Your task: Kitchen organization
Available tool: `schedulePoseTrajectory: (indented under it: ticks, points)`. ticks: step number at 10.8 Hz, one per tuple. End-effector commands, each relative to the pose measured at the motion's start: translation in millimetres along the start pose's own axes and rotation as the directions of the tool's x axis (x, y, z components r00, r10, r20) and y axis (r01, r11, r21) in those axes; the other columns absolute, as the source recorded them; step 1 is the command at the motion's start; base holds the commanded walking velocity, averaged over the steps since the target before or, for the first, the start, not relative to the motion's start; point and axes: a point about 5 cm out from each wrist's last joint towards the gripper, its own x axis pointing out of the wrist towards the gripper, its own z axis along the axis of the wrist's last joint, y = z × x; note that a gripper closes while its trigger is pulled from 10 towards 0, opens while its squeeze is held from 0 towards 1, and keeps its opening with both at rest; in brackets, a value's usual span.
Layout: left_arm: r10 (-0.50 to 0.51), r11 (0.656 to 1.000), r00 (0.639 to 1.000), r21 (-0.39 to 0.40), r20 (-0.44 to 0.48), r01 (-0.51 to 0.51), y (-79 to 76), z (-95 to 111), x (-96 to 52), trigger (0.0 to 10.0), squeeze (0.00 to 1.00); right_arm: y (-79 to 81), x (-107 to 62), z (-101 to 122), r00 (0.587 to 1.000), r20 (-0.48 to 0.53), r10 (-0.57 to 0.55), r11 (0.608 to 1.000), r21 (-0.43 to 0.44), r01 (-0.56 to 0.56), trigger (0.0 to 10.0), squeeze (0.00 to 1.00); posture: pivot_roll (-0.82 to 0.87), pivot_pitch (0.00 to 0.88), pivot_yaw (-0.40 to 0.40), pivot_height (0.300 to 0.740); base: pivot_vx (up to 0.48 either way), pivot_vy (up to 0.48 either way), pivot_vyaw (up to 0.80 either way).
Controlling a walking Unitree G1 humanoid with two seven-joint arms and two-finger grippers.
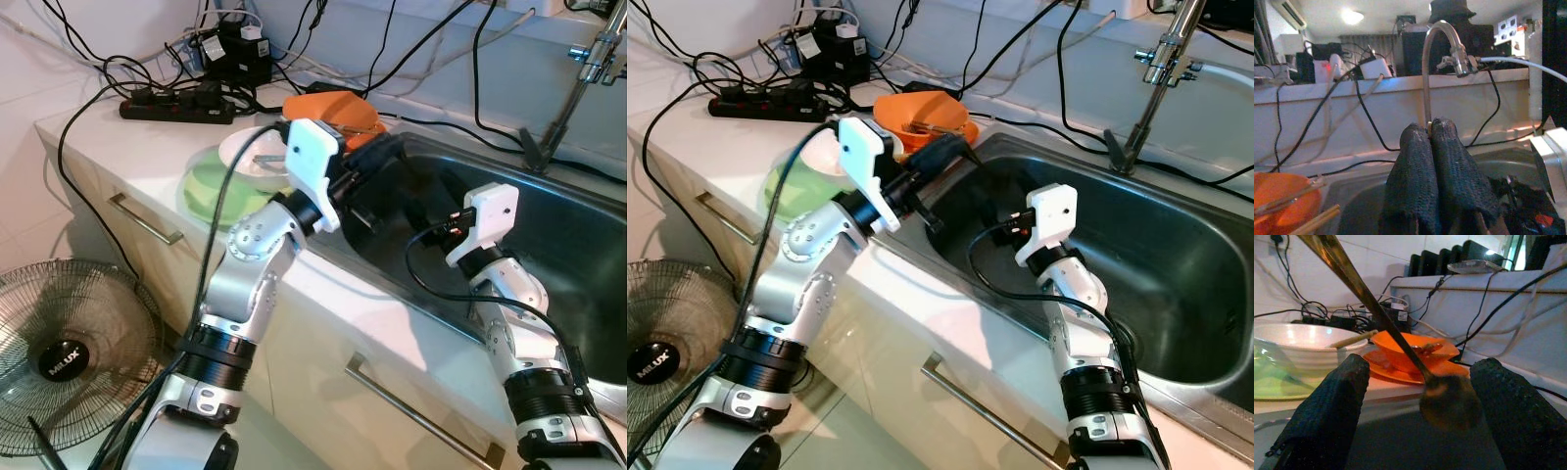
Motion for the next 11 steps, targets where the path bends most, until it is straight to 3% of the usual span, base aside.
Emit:
schedulePoseTrajectory:
  ticks: [1,8,9,10,11]
  points:
    - [-0.031,0.999,0.999,-0.019,-0.021,0.031,-4.8,-4.4,0.7,10.0,0.0,4.4,-0.3,0.1,1.0,0.0,0.021,1.0,0.014,-0.021,10.0,0.0,0.16,0.0,0.014,0.74,0.0,0.0,0.0]
    - [-0.101,0.993,0.993,-0.061,-0.062,0.097,-18.9,-14.2,0.3,10.0,0.0,13.3,7.0,1.4,0.999,0.007,0.039,0.999,0.032,-0.039,10.0,0.0,0.17,0.0,0.01,0.74,0.0,0.0,0.0]
    - [-0.102,0.993,0.993,-0.063,-0.063,0.098,-19.5,-14.9,0.2,10.0,0.0,14.9,7.7,1.8,0.999,0.009,0.044,0.998,0.035,-0.044,9.5,0.0,0.17,0.0,0.01,0.74,0.0,0.0,0.0]
    - [-0.103,0.993,0.993,-0.065,-0.066,0.099,-20.2,-15.9,0.6,10.0,0.0,16.3,8.2,1.5,0.999,0.01,0.049,0.998,0.042,-0.049,2.9,0.0,0.17,0.0,0.008,0.74,0.0,0.0,0.0]
    - [-0.103,0.993,0.992,-0.065,-0.067,0.098,-20.3,-16.1,0.5,10.0,0.0,17.4,8.1,1.4,0.999,0.012,0.053,0.998,0.046,-0.053,0.0,0.0,0.17,0.0,0.007,0.74,0.0,0.0,0.0]
